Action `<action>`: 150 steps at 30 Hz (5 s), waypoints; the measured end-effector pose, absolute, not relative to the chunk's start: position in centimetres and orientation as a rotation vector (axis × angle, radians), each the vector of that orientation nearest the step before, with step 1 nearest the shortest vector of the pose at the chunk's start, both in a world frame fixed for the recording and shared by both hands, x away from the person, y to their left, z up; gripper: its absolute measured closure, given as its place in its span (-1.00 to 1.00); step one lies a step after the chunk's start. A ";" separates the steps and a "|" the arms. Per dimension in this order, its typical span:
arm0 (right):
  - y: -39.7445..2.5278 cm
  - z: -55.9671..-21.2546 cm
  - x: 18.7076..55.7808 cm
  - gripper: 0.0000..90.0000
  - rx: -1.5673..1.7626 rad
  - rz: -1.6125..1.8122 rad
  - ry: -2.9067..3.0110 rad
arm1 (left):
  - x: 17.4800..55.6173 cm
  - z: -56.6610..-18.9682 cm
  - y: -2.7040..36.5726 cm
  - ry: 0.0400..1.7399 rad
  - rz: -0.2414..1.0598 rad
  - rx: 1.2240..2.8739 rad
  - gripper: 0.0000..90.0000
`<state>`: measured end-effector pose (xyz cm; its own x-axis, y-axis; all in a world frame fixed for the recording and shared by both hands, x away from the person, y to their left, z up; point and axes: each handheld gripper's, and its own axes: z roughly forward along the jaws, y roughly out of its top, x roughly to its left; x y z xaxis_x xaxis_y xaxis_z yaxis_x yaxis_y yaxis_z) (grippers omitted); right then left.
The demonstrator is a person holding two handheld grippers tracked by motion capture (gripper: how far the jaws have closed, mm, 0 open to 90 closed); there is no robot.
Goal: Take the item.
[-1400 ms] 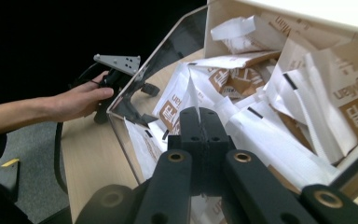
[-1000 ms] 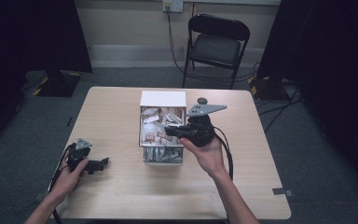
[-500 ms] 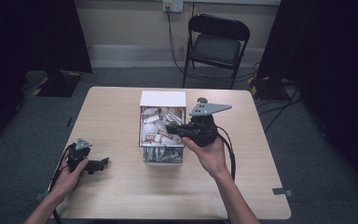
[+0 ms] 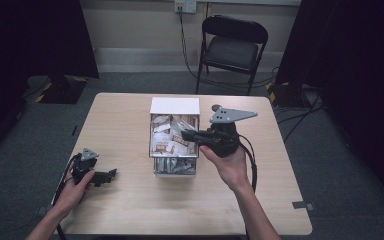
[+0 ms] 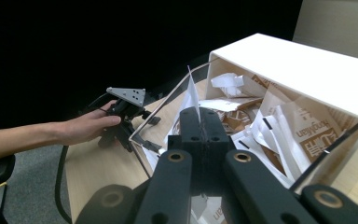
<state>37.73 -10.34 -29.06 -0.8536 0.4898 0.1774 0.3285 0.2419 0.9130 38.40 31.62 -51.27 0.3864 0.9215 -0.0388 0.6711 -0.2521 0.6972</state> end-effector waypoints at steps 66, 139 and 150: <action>-20.1 -30.0 36.0 1.00 1.019 1.465 2.207 | 38.4 -51.3 31.6 1.360 0.510 2.017 -1.00; -19.0 -44.9 41.6 1.00 1.252 1.170 2.427 | 38.4 -51.3 31.6 1.359 0.510 2.017 -1.00; -18.5 -46.7 42.0 1.00 1.270 1.102 2.470 | 38.4 -51.3 31.6 1.360 0.510 2.017 -1.00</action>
